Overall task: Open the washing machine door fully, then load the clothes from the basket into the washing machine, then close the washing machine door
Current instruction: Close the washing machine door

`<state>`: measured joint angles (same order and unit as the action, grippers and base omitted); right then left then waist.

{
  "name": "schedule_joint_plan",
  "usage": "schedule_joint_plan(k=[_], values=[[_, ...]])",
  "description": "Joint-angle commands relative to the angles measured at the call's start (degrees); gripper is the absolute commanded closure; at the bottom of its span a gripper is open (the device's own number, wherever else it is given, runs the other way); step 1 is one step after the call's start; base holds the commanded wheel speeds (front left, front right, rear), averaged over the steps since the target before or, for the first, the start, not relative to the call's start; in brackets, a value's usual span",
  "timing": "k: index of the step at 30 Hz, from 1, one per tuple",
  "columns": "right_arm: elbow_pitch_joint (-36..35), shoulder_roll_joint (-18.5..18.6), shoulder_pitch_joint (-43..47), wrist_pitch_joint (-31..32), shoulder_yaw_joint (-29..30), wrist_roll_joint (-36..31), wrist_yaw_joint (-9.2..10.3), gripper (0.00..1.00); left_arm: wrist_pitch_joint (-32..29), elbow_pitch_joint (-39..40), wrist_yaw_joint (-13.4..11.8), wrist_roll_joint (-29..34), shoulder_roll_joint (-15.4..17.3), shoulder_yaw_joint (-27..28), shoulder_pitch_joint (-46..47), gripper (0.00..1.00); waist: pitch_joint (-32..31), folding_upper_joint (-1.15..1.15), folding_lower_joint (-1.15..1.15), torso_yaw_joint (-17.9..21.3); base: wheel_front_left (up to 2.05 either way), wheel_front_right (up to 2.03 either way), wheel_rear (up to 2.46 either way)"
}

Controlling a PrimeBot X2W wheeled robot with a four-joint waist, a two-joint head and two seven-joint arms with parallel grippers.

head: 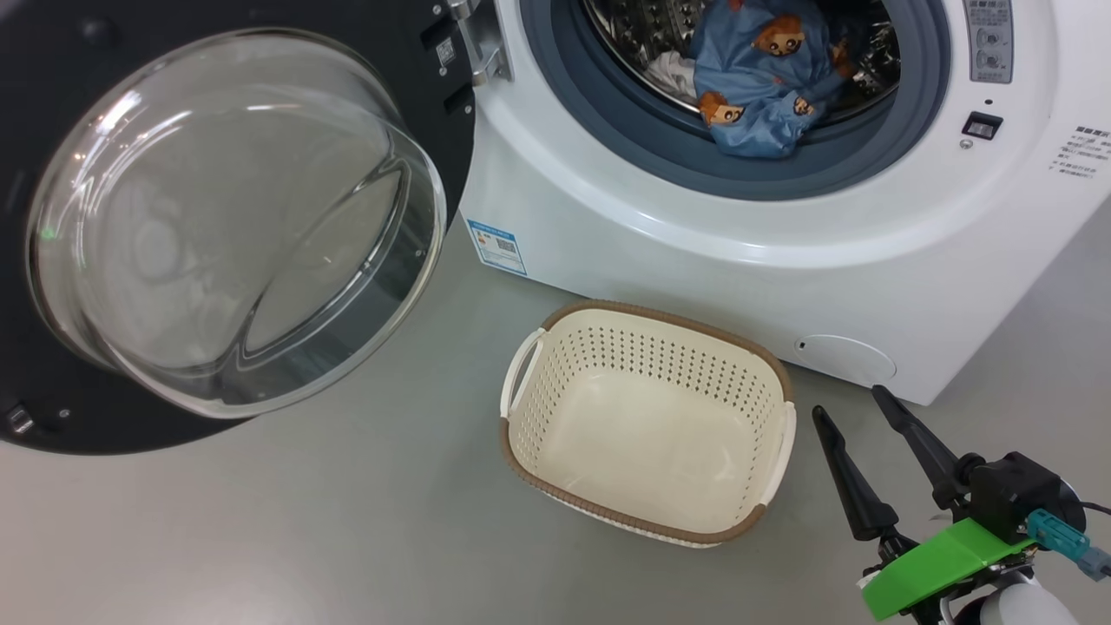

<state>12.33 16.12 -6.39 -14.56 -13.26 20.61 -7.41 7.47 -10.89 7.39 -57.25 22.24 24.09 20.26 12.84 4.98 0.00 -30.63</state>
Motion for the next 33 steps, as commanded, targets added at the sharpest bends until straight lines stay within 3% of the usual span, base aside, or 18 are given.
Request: schedule_joint_plan(k=[1,7,14,24,33], values=[[-1.69,0.13,0.41,-0.44,-0.95,-0.99,-0.08,0.0,-2.59,-2.47,0.1,-4.26,5.32,2.76,4.26,1.0,0.38,0.01,0.0,0.03,0.0,0.0,0.0],[-2.04,0.32,0.56,-0.44,-0.38,-1.31,-0.08,0.0,-15.5,-17.77,0.1,-15.04,12.48,1.73,13.34,1.0,1.17,0.01,0.0,0.21,0.0,0.0,0.0],[-2.21,1.31,-0.22,-0.44,-0.75,-1.61,-0.08,0.0,-27.76,-31.26,0.1,-18.04,18.38,-3.16,21.36,1.0,2.85,0.01,0.0,0.95,0.0,0.0,0.0],[-2.25,2.83,-1.62,-0.44,-2.14,-1.66,-0.08,0.0,-37.89,-40.86,0.1,-19.93,22.45,-7.43,28.05,1.0,4.98,0.01,0.0,2.61,0.0,0.0,0.0],[-2.36,3.62,-2.1,-0.44,-2.03,-1.71,-0.08,0.0,-42.54,-42.92,0.1,-21.87,22.73,-9.29,29.18,1.0,6.19,0.01,0.0,3.0,0.0,0.0,0.0]])
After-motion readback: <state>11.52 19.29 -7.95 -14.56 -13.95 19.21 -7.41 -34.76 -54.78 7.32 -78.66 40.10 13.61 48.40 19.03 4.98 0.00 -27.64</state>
